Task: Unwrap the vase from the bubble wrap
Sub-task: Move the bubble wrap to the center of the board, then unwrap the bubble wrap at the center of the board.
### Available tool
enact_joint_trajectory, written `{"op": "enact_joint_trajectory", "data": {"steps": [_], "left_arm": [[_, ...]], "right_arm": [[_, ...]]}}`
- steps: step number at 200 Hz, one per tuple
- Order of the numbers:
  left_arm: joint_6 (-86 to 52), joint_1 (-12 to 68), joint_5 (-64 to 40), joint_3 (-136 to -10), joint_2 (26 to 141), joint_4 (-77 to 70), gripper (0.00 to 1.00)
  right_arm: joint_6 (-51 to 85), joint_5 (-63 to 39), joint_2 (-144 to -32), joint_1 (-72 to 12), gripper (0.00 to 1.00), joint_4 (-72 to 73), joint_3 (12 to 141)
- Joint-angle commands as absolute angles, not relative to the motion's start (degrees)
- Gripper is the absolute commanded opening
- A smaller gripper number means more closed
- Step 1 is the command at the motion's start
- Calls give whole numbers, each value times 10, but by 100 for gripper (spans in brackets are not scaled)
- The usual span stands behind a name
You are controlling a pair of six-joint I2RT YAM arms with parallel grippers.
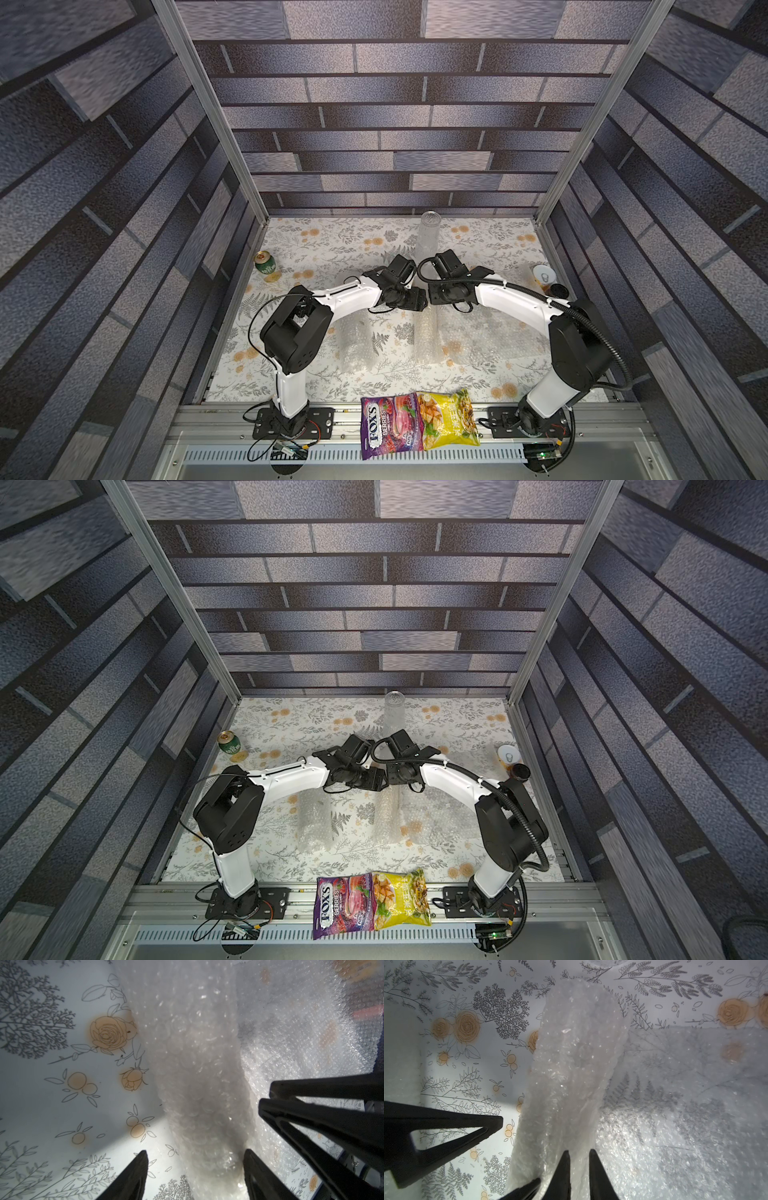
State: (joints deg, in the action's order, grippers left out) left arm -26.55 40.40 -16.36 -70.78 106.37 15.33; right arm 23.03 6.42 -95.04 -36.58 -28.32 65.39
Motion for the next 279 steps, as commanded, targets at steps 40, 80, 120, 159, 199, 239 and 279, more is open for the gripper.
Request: {"op": "enact_joint_trajectory", "data": {"steps": [40, 80, 120, 159, 199, 239, 279], "left_arm": [[-262, 397, -165, -700, 1069, 162, 73], [-262, 396, -165, -699, 1067, 161, 73], [-262, 396, -167, -698, 1065, 159, 73], [-262, 394, -168, -696, 1063, 158, 73], [-261, 394, -171, -698, 1067, 159, 73], [-258, 394, -178, -702, 1072, 161, 73], [-254, 393, -183, -706, 1077, 167, 73]], "right_arm": [[227, 79, -962, -363, 18, -297, 640], [226, 76, -966, -363, 17, -294, 635], [223, 80, -981, -363, 17, -294, 644], [221, 83, -997, -363, 17, -288, 653], [217, 93, -1006, -363, 17, -284, 669], [209, 104, -1023, -363, 17, -284, 694], [196, 115, -1041, -363, 12, -292, 716]]}}
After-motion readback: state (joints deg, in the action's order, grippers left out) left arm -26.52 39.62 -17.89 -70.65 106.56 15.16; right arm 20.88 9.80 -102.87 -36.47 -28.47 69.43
